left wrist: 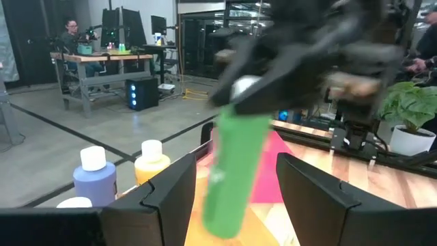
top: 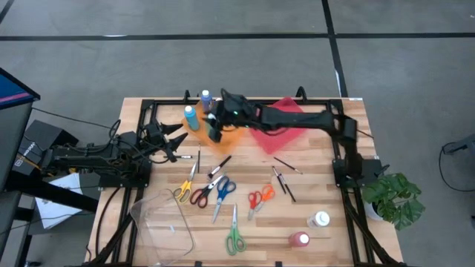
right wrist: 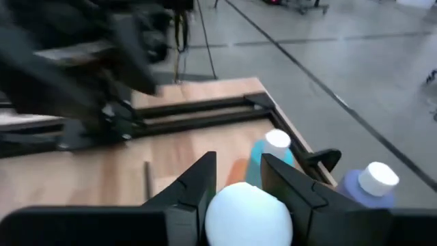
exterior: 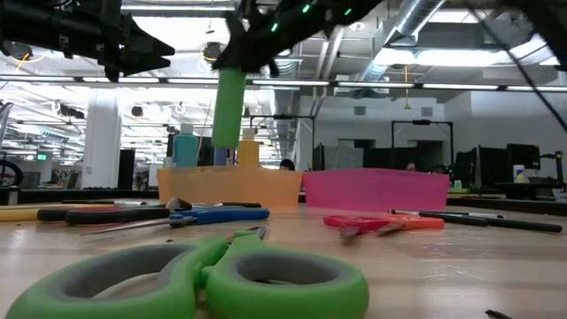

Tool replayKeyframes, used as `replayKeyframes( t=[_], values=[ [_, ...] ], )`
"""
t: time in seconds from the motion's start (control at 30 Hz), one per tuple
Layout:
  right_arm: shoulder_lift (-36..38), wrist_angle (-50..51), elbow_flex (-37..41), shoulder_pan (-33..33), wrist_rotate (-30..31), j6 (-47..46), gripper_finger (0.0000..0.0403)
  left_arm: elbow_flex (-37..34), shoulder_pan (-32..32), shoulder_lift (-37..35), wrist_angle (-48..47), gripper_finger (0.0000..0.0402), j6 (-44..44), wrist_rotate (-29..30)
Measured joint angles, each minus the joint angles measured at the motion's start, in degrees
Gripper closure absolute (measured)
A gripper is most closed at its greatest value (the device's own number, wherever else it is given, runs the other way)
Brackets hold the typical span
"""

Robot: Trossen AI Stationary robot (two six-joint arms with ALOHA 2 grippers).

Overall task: Pick & Place Paint Supplies
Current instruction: Put the green paint bottle into the orange bin

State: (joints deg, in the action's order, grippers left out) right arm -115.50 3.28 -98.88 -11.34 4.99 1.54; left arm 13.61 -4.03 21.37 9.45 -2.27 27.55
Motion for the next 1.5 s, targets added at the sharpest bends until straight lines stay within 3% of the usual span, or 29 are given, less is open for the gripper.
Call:
replayKeyframes(
  t=[0.3,0.6,1.13,1.5],
  values=[
    [-13.08,3.12,-12.69,-5.04,-1.08,0.15,0.0299,0.00,0.00,0.00,-0.22,0.0202,0.08,0.00],
    [-19.26,1.79,-15.79,-7.51,-3.68,-1.55,0.0299,0.00,0.00,0.00,-0.21,0.0201,0.08,0.00],
    [-20.77,1.16,-15.88,-7.49,-3.52,-2.18,0.0293,0.00,0.00,0.00,-0.03,0.0201,0.06,0.00],
    [-20.77,0.95,-15.90,-7.49,-3.53,-2.50,0.0232,0.00,0.00,0.00,-0.07,0.0202,0.06,0.00]
  ],
)
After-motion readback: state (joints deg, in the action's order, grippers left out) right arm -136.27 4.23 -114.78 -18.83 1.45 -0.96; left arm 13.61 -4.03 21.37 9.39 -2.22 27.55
